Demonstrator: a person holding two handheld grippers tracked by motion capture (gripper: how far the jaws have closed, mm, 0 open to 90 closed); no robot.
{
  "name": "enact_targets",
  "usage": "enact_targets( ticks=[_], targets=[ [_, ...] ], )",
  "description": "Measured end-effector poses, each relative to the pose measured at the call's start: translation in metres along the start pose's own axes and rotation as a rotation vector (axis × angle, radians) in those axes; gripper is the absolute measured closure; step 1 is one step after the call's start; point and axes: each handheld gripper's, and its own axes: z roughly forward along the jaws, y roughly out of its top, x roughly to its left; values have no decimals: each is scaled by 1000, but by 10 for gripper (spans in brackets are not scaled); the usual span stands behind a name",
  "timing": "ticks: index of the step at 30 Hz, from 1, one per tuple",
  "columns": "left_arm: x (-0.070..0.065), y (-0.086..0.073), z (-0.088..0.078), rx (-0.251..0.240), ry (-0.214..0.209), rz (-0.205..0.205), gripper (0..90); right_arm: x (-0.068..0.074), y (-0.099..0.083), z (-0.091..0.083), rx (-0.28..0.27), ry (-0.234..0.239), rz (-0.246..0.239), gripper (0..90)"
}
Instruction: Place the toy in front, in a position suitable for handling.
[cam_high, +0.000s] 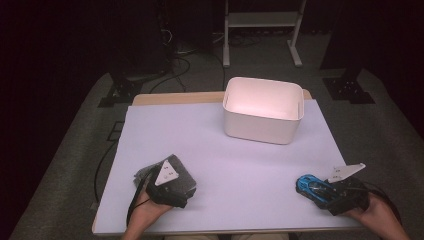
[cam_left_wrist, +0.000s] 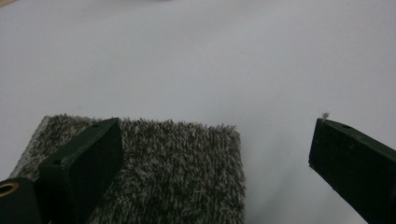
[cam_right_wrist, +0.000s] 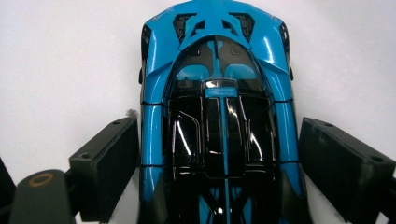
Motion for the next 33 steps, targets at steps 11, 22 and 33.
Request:
enact_targets(
  ticks=[11, 22, 33],
  targets=[
    [0, 0, 0, 2, 1, -1, 27, 0, -1, -4, -17, 11, -9, 245],
    [1, 0, -1, 1, 1, -2, 27, 0, -3, -5, -32, 3, -10, 247],
    [1, 0, -1, -2, 3, -2, 27, 0, -5, -8, -35, 11, 5, 251]
  ],
)
